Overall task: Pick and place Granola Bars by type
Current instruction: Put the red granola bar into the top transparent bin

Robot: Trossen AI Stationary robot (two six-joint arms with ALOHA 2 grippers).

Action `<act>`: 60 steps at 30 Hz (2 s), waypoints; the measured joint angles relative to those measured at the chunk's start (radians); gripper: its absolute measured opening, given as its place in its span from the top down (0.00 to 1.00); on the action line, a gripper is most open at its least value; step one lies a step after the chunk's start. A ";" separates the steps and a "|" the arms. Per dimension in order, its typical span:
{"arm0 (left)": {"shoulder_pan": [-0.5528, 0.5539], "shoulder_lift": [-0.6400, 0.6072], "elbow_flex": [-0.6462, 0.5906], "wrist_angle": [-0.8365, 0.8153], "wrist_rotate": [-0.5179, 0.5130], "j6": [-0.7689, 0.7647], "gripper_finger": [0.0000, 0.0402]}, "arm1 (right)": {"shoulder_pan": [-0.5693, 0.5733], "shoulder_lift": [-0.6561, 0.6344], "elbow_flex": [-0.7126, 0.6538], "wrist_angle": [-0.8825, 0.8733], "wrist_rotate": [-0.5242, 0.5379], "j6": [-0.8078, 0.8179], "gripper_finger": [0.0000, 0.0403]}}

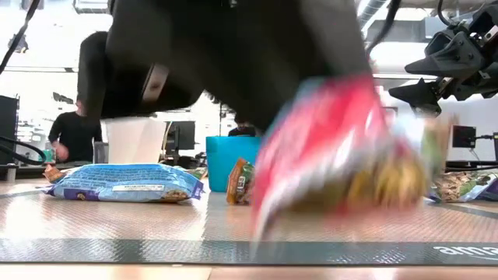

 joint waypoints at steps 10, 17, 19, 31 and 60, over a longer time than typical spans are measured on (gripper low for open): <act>0.007 -0.129 0.000 -0.014 -0.263 0.070 0.90 | 0.000 0.000 0.000 0.000 0.000 0.000 0.45; 0.061 -0.269 0.000 -0.139 -0.444 0.148 0.90 | 0.000 0.000 0.000 0.000 0.000 0.000 0.45; 0.086 -0.304 0.000 -0.193 -0.468 0.163 0.90 | 0.000 0.000 0.000 0.000 0.000 0.000 0.45; 0.305 -0.463 0.000 -0.400 -0.519 0.372 0.90 | 0.000 0.000 0.000 0.000 0.000 0.000 0.45; 1.106 -0.499 -0.238 0.066 0.170 1.188 0.91 | 0.000 0.000 0.000 0.001 -0.002 0.000 0.45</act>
